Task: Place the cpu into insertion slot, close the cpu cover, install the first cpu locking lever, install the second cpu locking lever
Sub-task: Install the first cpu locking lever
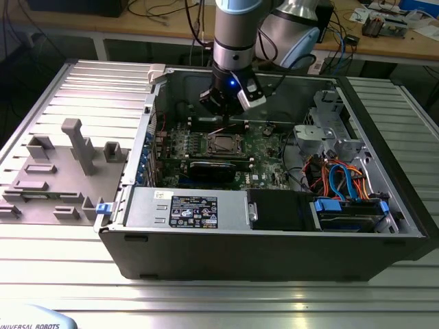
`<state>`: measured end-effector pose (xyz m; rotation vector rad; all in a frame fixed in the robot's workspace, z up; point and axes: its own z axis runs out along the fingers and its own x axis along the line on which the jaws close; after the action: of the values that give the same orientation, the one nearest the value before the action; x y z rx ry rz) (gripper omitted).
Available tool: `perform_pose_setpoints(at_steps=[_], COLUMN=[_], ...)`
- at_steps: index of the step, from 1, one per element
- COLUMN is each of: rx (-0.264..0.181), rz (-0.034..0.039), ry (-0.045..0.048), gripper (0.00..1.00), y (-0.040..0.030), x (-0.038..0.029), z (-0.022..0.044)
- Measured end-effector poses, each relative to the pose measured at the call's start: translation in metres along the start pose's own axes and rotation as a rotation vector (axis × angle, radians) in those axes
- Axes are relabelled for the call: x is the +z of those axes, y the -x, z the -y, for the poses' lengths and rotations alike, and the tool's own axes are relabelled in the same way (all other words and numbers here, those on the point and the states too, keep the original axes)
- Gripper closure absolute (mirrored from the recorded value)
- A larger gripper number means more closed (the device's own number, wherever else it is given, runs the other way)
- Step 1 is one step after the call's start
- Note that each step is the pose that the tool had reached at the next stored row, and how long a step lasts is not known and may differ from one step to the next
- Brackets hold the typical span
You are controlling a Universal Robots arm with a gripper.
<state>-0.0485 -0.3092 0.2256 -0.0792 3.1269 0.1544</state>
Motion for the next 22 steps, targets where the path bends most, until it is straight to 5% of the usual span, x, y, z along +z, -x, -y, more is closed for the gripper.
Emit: perform_pose_setpoints(at_steps=[15, 22], rx=[0.000, 0.000], rz=[0.0000, 0.0000], ry=[0.0000, 0.0000], gripper=[0.89, 0.89], y=[0.0139, 0.0142], x=[0.0119, 0.0177], z=[0.0019, 0.0024])
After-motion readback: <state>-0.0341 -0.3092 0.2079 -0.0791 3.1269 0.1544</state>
